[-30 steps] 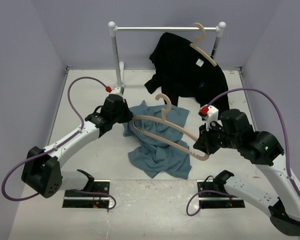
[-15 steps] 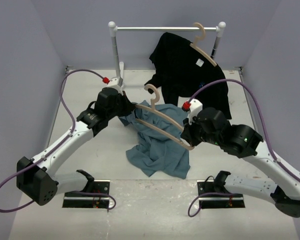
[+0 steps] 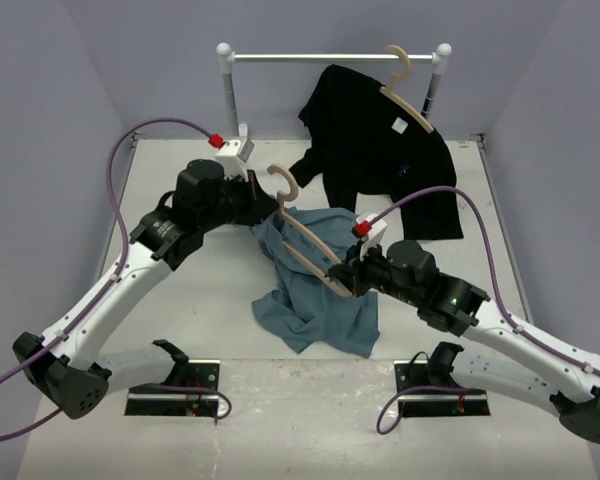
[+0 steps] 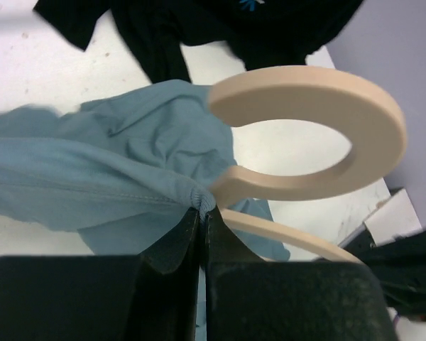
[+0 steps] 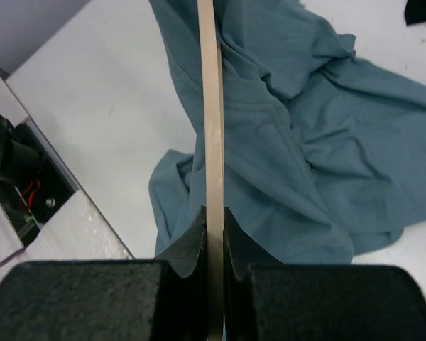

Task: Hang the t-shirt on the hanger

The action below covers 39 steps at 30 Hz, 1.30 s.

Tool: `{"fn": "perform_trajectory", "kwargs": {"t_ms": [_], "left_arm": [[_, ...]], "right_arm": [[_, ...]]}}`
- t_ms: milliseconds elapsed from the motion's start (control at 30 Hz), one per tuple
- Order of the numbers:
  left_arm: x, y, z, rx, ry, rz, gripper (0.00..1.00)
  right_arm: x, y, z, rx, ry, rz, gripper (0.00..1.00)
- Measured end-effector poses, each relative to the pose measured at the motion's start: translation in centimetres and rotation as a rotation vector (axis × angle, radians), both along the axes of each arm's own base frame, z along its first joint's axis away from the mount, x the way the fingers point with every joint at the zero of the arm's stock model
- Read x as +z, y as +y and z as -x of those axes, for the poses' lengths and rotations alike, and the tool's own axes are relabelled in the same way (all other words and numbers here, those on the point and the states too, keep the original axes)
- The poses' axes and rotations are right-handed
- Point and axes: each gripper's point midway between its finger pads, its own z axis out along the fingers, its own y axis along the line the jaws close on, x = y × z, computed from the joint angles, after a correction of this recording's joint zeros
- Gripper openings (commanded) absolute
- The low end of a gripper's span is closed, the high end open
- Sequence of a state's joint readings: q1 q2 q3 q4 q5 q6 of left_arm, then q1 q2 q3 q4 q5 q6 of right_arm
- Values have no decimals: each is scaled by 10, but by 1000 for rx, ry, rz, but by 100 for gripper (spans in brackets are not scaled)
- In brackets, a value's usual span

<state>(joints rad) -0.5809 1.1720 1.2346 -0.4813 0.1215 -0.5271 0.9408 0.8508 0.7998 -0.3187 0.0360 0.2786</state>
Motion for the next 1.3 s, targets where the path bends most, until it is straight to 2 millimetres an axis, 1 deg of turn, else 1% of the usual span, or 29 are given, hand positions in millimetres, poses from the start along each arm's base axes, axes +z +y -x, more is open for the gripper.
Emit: {"fn": "perform_trajectory", "kwargs": {"t_ms": [100,167,233,300,400,500,567,633,700,733,833,867,900,933,967,1000,1033,1067,1100,1167,1233,1300], "left_arm": [[31,-6,16,-68,-66,10,0],[48,-10,26,-104,-102,8,0],[61,-15,34,-136,-132,3,0],[68,-15,38,-142,-146,-17,0],[70,-12,37,-134,-146,-48,0],[67,-8,36,-118,-126,-97,0],[67,0,32,-81,-113,-143,0],[69,14,25,-3,-108,-199,0],[79,29,19,75,-110,-251,0],[88,33,16,99,-119,-262,0],[116,37,13,118,-162,-256,0],[121,35,14,103,-171,-250,2],[125,31,16,81,-180,-243,10],[127,26,17,51,-185,-238,21],[127,20,19,18,-188,-233,30],[126,15,21,-14,-190,-232,46],[123,9,23,-45,-189,-235,69],[119,4,25,-73,-187,-241,89],[117,2,26,-88,-189,-251,99],[114,-1,26,-102,-199,-269,100],[118,3,22,-85,-232,-280,100],[132,14,15,-31,-312,-291,100]], "right_arm": [[11,9,-9,0,-79,-88,0],[19,16,-16,0,-116,-122,0],[26,26,-24,1,-149,-150,0],[29,34,-30,3,-170,-174,0],[33,36,-32,5,-208,-228,0],[29,30,-33,-1,-235,-266,0],[25,27,-36,-7,-248,-283,0],[25,26,-34,1,-268,-314,0],[26,23,-29,13,-295,-353,0],[28,22,-26,21,-310,-375,0],[42,21,-21,40,-355,-434,0],[47,22,-21,46,-369,-450,0],[52,23,-21,50,-381,-465,0],[54,24,-21,52,-390,-475,0],[56,25,-22,53,-397,-483,0],[57,26,-23,54,-400,-487,0],[57,27,-24,53,-401,-487,0],[57,28,-25,52,-403,-487,0],[58,28,-26,50,-406,-487,0],[61,27,-29,42,-413,-491,0],[65,21,-35,28,-425,-495,0],[70,11,-43,12,-426,-511,0]]}}
